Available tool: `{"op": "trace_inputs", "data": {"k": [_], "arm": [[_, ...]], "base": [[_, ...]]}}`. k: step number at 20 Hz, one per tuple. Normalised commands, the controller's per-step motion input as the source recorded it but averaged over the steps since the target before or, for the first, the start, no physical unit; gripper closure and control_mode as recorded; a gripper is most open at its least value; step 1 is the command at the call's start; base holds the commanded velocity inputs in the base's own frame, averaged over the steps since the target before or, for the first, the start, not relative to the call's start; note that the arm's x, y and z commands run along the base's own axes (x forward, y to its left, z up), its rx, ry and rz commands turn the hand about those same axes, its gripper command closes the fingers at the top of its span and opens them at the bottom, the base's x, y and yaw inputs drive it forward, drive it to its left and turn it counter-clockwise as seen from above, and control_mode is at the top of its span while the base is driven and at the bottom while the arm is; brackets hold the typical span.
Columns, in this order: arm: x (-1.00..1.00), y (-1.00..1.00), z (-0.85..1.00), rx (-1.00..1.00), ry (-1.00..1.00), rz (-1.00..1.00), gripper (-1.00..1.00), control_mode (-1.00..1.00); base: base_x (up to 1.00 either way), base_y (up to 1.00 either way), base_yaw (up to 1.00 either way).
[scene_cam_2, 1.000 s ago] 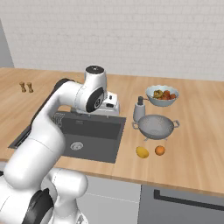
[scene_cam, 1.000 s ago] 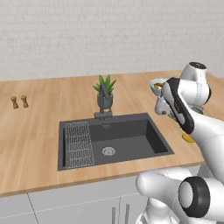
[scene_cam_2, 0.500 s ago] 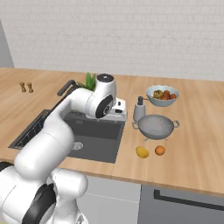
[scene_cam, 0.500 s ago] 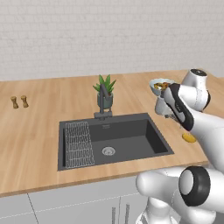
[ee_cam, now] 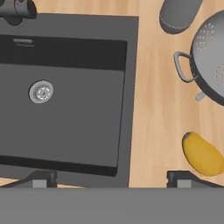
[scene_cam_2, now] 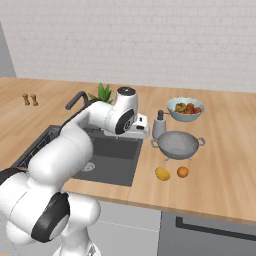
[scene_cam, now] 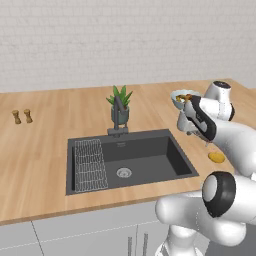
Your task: Put the colander in the sink, put the mango, tangerine in the colander, and turn on the sink faucet and pour water over the colander.
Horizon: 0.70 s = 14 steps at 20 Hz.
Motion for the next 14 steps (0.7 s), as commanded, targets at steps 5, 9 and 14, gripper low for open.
{"op": "trace_inputs", "data": {"k": [5, 9, 14], "arm": [[0.35, -0.23, -0.08, 0.0, 0.08, 0.0, -1.0, -1.0], [0.27, -0.35, 0.0, 0.0, 0.21, 0.0, -1.0, -1.0], [0.23, -0.4, -0.03, 0.0, 0.23, 0.0, -1.0, -1.0]], "base": [[0.0, 0.0, 0.0], [0.0, 0.0, 0.0], [0.0, 0.0, 0.0]]}}
